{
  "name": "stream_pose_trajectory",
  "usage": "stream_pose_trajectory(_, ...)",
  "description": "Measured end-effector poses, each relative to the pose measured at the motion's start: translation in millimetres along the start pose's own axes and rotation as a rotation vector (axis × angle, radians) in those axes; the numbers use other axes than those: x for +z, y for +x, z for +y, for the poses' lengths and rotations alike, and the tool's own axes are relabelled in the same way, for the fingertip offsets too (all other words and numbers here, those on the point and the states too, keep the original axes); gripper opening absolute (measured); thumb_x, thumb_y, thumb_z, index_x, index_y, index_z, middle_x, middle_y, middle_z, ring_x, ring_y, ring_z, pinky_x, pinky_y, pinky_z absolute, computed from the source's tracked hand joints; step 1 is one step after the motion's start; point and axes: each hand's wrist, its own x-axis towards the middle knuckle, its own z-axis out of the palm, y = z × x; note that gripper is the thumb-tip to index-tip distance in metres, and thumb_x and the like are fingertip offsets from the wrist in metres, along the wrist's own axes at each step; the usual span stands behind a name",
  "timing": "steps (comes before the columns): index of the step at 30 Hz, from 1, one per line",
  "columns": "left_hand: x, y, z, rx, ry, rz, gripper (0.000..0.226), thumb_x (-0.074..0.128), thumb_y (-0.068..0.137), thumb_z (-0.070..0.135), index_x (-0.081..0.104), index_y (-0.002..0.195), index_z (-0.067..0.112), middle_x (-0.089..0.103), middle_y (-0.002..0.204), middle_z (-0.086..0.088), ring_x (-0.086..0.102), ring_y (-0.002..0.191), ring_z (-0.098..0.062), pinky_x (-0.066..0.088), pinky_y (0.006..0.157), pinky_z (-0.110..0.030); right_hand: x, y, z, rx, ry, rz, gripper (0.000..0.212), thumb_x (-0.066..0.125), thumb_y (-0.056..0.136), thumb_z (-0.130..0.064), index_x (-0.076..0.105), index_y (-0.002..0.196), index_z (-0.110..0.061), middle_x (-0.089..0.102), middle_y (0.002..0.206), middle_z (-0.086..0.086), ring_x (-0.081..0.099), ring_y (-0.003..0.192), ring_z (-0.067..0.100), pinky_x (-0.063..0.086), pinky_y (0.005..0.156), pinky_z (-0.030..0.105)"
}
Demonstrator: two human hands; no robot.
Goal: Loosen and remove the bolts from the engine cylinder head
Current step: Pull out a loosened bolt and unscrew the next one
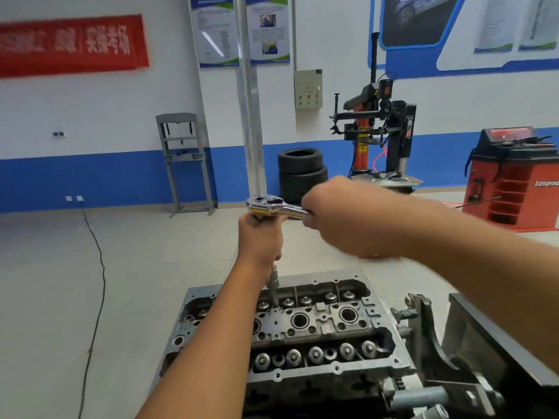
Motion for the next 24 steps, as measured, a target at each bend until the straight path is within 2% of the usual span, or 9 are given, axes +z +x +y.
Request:
stream_pose_trajectory(3,-11.7,-3.2,-1.5,0.002,-0.062,-0.101,0.056,0.062,0.102,0.011,0.055,0.048,0.024,0.035,0.047,0.003,0.025,0.038,-0.012,0.024,0.042,-0.022,-15.5,26.6,31.8,-0.098,0.088,-0.043,0.017,0.054,0.107,-0.027,0.069,0.106,-0.019,0.069,0.092,-0.002,0.063,0.081,0.018,0.046,0.065,0.029)
stream_pose_trajectory(6,-8.2,-11.9,-2.0,0.052,-0.022,-0.142,0.045,0.067,0.095,0.020,0.058,0.051,0.024,0.038,0.046,0.002,0.027,0.037,-0.013,0.024,0.043,-0.022,-3.5,39.1,37.7,-0.105,0.044,-0.008,0.020,0.053,0.108,-0.030,0.065,0.121,-0.022,0.067,0.101,0.001,0.061,0.087,0.020,0.045,0.069,0.031)
stream_pose_trajectory(11,-2.6,-8.6,-6.7,0.078,0.007,-0.013,0.043,0.058,0.095,0.005,0.059,0.054,0.019,0.040,0.047,-0.003,0.029,0.039,-0.016,0.026,0.047,-0.024,4.3,31.2,6.0,-0.176,0.024,0.007,0.027,0.071,0.093,-0.039,0.059,0.085,-0.017,0.061,0.071,-0.005,0.055,0.058,0.009,0.034,0.045,0.021)
stream_pose_trajectory(14,6.9,-10.8,-1.6,0.100,0.033,-0.013,0.015,0.058,0.085,0.006,0.065,0.073,-0.001,0.056,0.062,-0.016,0.044,0.050,-0.020,0.034,0.048,-0.027,-12.4,22.5,-5.0,-0.105,0.474,-0.296,0.022,0.080,0.082,-0.027,0.068,0.075,-0.010,0.072,0.059,-0.001,0.069,0.051,0.011,0.048,0.044,0.020)
stream_pose_trajectory(15,6.7,-11.6,-1.8,0.102,0.040,-0.015,0.016,0.058,0.088,0.003,0.065,0.074,-0.001,0.055,0.063,-0.017,0.042,0.047,-0.019,0.033,0.047,-0.027,-20.0,23.9,-1.9,-0.109,0.470,-0.335,0.020,0.081,0.082,-0.026,0.070,0.079,-0.010,0.074,0.063,-0.001,0.071,0.055,0.012,0.051,0.048,0.022)
stream_pose_trajectory(18,-2.8,-13.8,-3.9,0.078,0.001,-0.130,0.045,0.060,0.096,0.005,0.059,0.054,0.021,0.041,0.048,-0.004,0.026,0.037,-0.013,0.023,0.045,-0.022,-29.6,34.4,16.6,-0.141,0.137,-0.190,0.012,0.079,0.086,-0.022,0.070,0.093,-0.018,0.072,0.083,-0.006,0.065,0.075,0.012,0.046,0.062,0.026)
stream_pose_trajectory(20,-4.3,-18.0,-0.9,0.065,0.001,-0.227,0.042,0.063,0.089,0.015,0.054,0.049,0.023,0.036,0.045,0.003,0.025,0.035,-0.013,0.022,0.043,-0.021,-22.9,37.4,22.0,-0.115,-0.059,-0.073,0.009,0.068,0.095,-0.019,0.069,0.104,-0.020,0.066,0.089,-0.002,0.061,0.082,0.019,0.048,0.065,0.032)
stream_pose_trajectory(22,-3.0,-18.7,-0.2,0.057,0.021,-0.195,0.037,0.062,0.084,0.019,0.053,0.048,0.023,0.035,0.044,0.002,0.023,0.034,-0.014,0.021,0.043,-0.020,-12.9,36.7,14.9,-0.087,-0.158,0.026,0.007,0.059,0.098,-0.022,0.064,0.100,-0.017,0.059,0.082,0.001,0.059,0.074,0.020,0.048,0.059,0.033)
stream_pose_trajectory(24,-2.0,-15.9,-3.4,0.070,0.031,-0.124,0.034,0.058,0.083,0.018,0.056,0.049,0.022,0.035,0.043,0.001,0.023,0.034,-0.014,0.022,0.042,-0.020,-3.2,35.6,0.9,-0.090,-0.150,0.063,0.016,0.063,0.093,-0.030,0.060,0.086,-0.015,0.058,0.073,-0.001,0.056,0.063,0.015,0.039,0.048,0.026)
